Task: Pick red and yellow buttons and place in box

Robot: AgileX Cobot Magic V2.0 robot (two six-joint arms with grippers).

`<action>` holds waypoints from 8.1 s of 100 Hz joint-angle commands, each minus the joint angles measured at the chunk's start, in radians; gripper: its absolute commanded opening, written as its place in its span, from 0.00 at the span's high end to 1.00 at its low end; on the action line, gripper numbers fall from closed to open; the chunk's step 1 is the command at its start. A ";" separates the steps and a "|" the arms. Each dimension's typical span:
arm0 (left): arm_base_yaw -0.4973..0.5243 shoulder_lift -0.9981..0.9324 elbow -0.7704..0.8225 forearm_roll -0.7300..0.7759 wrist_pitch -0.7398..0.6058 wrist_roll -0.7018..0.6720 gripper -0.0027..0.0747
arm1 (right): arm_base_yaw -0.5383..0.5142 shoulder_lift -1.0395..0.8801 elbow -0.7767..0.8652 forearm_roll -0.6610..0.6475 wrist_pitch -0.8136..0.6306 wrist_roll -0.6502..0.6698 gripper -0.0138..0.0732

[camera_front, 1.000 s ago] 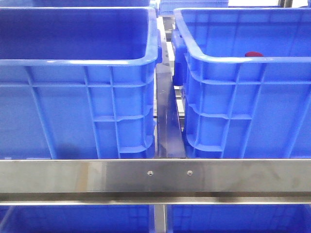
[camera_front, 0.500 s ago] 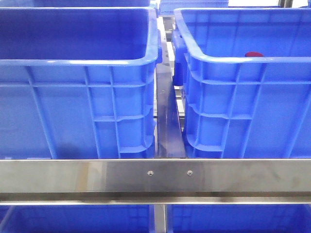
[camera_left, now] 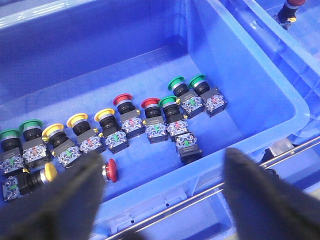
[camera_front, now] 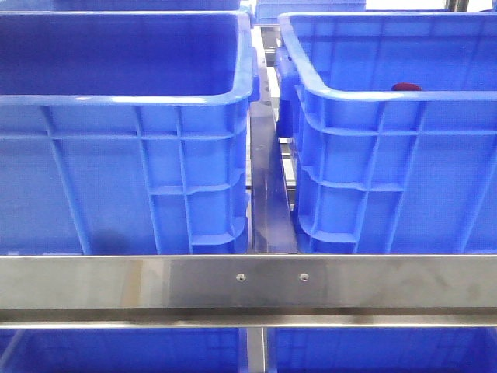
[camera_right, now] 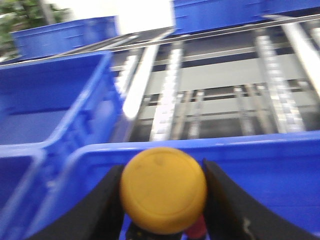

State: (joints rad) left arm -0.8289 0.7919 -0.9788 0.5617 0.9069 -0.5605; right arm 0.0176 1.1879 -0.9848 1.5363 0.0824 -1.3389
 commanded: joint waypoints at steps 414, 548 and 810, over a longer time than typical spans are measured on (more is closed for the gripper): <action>-0.008 -0.003 -0.023 0.034 -0.051 -0.011 0.99 | -0.076 -0.607 0.425 -0.005 0.133 -0.082 0.92; 0.550 -0.391 0.514 -0.148 -0.702 0.239 0.99 | -0.076 -0.607 0.425 -0.005 0.134 -0.082 0.92; 0.781 -0.830 1.024 -0.442 -0.916 0.471 0.99 | -0.076 -0.610 0.426 -0.005 0.147 -0.077 0.92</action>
State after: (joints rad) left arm -0.0500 -0.0047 -0.0057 0.1296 0.0784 -0.0893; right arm -0.0509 0.5848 -0.5323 1.5179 0.2163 -1.4078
